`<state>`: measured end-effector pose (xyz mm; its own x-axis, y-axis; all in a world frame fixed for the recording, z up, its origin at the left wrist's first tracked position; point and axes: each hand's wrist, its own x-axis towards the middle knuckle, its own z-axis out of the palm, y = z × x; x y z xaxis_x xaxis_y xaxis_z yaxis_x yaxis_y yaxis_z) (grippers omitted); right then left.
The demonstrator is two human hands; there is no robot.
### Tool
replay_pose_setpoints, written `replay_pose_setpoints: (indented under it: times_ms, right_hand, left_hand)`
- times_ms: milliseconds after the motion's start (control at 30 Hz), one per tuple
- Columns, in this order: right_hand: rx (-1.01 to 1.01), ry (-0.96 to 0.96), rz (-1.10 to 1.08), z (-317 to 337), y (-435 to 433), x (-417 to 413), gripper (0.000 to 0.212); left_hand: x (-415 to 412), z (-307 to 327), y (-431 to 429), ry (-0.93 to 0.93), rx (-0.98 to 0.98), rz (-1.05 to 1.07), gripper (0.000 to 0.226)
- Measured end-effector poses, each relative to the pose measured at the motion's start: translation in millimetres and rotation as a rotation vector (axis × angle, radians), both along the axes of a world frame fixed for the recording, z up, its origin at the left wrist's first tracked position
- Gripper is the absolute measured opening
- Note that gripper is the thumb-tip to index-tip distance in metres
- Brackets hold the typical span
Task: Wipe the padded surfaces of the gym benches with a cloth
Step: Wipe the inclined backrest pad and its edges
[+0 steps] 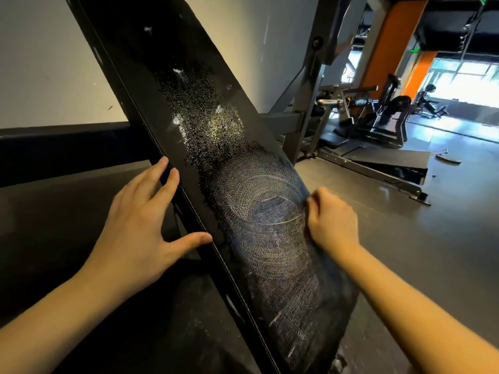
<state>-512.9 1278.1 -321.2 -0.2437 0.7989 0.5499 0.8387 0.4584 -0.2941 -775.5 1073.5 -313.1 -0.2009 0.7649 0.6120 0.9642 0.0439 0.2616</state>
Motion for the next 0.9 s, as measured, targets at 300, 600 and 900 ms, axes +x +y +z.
replay_pose_setpoints:
  times_ms: [300,600,900]
  right_hand:
    - [0.147,0.081,0.556,17.5,-112.4,-90.9,0.022]
    - [-0.024,-0.034,-0.07,4.9,10.2,-7.6,0.018]
    - [0.225,0.06,0.433,27.9,-113.2,-108.9,0.018]
  left_hand:
    - [-0.2,0.6,-1.8,0.002,-0.007,0.012,0.122]
    - [2.1,8.5,-1.0,0.055,-0.061,0.063,0.127]
    - [4.0,6.3,-0.1,-0.009,-0.009,0.047,0.125]
